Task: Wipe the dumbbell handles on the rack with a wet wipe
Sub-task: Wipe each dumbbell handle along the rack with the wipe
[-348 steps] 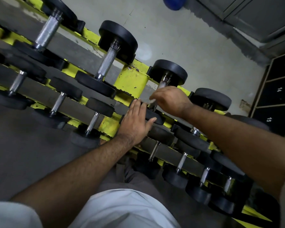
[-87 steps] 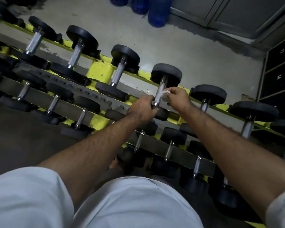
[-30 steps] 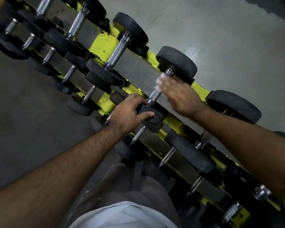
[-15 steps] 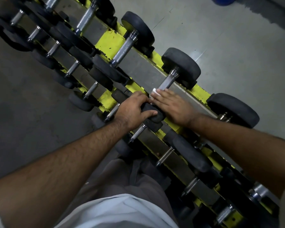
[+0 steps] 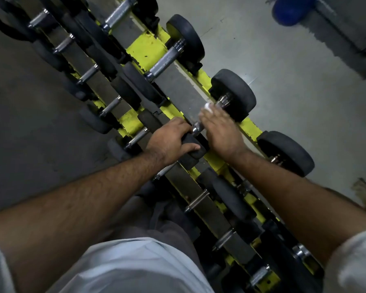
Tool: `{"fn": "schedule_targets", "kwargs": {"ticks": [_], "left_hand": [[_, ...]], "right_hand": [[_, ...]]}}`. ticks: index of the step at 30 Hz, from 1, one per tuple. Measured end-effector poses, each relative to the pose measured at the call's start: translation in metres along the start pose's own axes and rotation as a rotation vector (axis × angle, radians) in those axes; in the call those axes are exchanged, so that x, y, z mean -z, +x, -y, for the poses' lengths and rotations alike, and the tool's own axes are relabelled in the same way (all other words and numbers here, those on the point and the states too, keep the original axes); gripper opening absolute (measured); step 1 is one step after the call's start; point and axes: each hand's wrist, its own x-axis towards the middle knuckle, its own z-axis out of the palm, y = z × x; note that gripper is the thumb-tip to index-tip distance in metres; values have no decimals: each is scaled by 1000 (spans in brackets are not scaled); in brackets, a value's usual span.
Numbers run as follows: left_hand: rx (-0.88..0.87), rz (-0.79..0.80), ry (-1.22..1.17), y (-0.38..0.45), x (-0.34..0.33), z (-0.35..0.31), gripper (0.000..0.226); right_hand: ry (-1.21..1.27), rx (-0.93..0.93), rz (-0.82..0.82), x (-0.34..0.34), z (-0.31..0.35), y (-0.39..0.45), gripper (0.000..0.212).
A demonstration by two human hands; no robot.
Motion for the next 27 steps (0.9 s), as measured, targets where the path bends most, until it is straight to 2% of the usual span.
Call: {"fn": "schedule_targets", "kwargs": {"ticks": [2,3,5,7,11,14,16,19,20,24,27], "left_hand": [[0,2,21,0,0,-2,54],[-5,1,25,0,0,-2,54],[-24,-9,22,0,-1,-2,55],[-39,-18,25,0,-3,-2,54],[-73,-30,-1,-1,-4,2,50],[-121,-7,-55,-2,3,10,52],[-112,8,-118,1,11,17,51],[-84,55,-194,12,19,32,55],[-87,93,-208,15,21,35,58],[-103,200,-251,26,24,43,58],[-86,197,-338,29,24,48,56]], "right_hand": [[-12,125,51,-2,2,-3,50],[-36,126,45,3,-5,0,49],[-67,-13,-19,13,-18,4,49],[-86,-111,-10,17,-8,7,52],[-50,108,100,12,14,10,50],[-99,-38,23,26,-9,13,39],[-97,-130,29,25,-1,9,41],[-82,-46,175,17,14,4,53],[-107,-43,175,21,10,8,54],[-174,-258,137,31,8,15,51],[-168,-177,222,29,13,15,54]]}}
